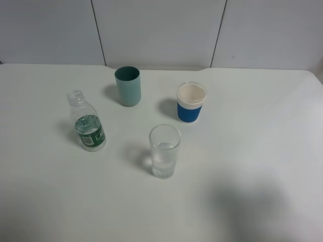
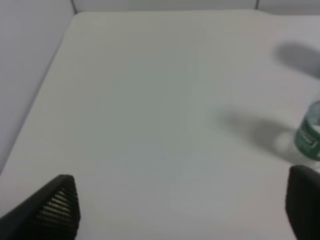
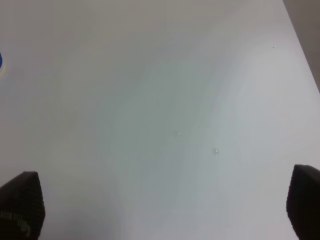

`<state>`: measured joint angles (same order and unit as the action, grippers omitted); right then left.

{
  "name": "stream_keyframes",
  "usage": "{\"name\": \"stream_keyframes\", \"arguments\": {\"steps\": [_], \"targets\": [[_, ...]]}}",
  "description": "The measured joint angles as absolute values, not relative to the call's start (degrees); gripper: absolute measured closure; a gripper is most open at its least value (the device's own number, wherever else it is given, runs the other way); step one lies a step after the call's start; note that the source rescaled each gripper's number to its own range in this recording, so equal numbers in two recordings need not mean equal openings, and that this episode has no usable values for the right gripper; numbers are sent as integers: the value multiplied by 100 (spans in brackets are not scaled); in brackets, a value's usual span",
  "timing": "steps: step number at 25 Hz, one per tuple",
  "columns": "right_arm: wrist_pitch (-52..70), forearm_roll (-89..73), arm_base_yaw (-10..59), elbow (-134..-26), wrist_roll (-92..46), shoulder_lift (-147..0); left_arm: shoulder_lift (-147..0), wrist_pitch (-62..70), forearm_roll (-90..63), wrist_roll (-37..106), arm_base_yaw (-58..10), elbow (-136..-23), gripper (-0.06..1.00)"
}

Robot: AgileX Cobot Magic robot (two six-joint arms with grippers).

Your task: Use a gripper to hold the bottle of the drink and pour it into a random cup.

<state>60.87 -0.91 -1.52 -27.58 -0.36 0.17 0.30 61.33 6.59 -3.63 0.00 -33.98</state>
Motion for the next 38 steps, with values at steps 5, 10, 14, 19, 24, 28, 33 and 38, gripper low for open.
{"name": "stream_keyframes", "arguments": {"steps": [5, 10, 14, 19, 24, 28, 33, 38], "targets": [[6087, -91, -152, -2758, -36, 17, 30, 5910, 554, -287, 0, -3102, 29], [6087, -91, -152, -2758, -36, 17, 36, 5989, 527, -208, 0, -2940, 29], [6087, -91, -152, -2758, -36, 17, 36, 6009, 499, -172, 0, -2928, 29], [6087, -91, -152, -2758, -36, 17, 36, 6009, 461, -102, 0, -2928, 29], [6087, -91, -152, -2758, -36, 17, 36, 6009, 343, 73, 0, -2928, 29], [6087, -91, -152, -2758, -36, 17, 36, 6009, 338, 85, 0, -2928, 29], [6087, -91, -152, -2758, -36, 17, 36, 6009, 338, 85, 0, -2928, 29], [6087, -91, -152, -2758, -36, 17, 36, 6009, 338, 85, 0, -2928, 29]]}}
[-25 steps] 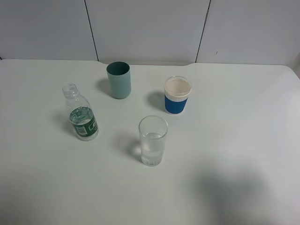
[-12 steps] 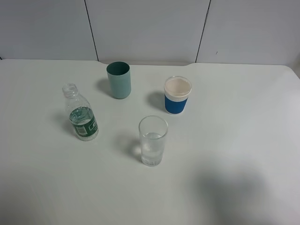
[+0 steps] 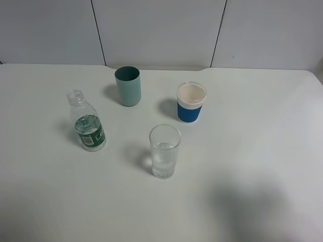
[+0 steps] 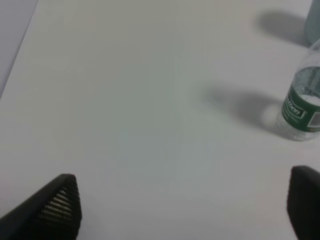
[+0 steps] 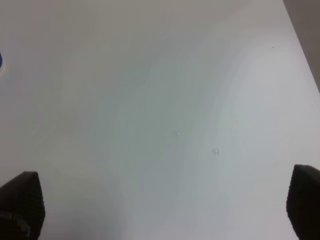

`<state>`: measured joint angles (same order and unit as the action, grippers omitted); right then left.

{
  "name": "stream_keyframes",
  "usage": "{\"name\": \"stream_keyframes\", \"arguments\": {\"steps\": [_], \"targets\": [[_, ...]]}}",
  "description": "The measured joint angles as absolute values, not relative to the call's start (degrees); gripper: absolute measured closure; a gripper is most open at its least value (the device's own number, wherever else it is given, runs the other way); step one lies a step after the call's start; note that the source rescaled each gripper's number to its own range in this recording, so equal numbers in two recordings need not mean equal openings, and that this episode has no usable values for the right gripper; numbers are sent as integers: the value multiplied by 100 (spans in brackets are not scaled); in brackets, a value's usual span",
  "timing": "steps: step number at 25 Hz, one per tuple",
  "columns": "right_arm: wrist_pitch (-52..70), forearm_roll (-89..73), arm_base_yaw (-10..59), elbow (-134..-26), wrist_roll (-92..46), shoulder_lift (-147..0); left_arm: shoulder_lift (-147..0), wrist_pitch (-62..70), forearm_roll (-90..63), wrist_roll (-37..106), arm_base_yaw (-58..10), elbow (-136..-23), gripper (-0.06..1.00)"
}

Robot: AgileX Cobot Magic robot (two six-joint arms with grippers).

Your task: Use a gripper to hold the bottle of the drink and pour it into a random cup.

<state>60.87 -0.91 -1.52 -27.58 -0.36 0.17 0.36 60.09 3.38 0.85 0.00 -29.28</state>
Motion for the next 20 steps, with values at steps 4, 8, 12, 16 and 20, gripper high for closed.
{"name": "stream_keyframes", "arguments": {"steps": [4, 8, 12, 16, 20], "targets": [[6087, -91, -152, -2758, -36, 17, 36, 6009, 338, 85, 0, -2928, 29], [6087, -91, -152, -2758, -36, 17, 36, 6009, 338, 85, 0, -2928, 29], [6087, -91, -152, -2758, -36, 17, 36, 6009, 338, 85, 0, -2928, 29], [6087, -91, -152, -2758, -36, 17, 36, 6009, 338, 85, 0, -2928, 29], [6087, -91, -152, -2758, -36, 17, 36, 6009, 338, 85, 0, -2928, 29]]}}
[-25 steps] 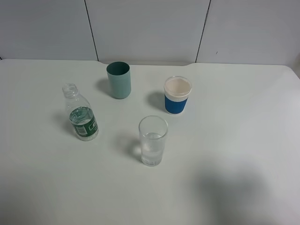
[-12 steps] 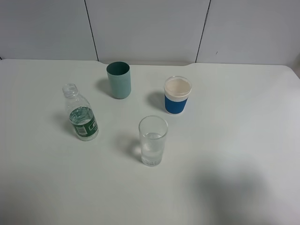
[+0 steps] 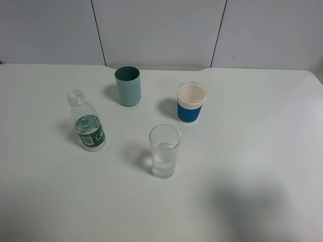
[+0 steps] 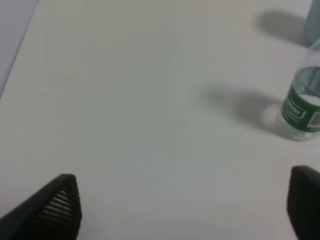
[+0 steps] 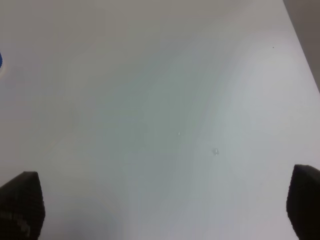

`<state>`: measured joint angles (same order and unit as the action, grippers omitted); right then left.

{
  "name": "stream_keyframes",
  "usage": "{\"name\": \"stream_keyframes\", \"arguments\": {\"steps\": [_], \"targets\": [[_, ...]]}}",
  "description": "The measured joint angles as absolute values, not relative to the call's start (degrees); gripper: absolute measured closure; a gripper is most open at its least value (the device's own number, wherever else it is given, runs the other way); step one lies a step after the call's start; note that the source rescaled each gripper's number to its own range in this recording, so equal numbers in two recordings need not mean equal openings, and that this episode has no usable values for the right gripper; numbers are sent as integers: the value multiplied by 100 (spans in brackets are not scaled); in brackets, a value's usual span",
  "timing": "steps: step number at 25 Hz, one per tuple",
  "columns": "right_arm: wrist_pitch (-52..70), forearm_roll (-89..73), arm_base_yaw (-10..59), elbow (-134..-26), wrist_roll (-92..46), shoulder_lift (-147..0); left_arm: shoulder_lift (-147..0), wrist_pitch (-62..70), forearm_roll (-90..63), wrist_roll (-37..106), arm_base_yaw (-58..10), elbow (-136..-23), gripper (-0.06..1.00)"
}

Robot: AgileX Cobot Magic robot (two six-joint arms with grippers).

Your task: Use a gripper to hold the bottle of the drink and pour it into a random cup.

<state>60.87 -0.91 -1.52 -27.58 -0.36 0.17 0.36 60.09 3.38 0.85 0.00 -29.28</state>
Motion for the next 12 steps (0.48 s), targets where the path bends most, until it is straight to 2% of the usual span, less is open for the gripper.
{"name": "stream_keyframes", "arguments": {"steps": [12], "targets": [[6087, -91, -152, -2758, -36, 17, 36, 6009, 338, 85, 0, -2928, 29]]}}
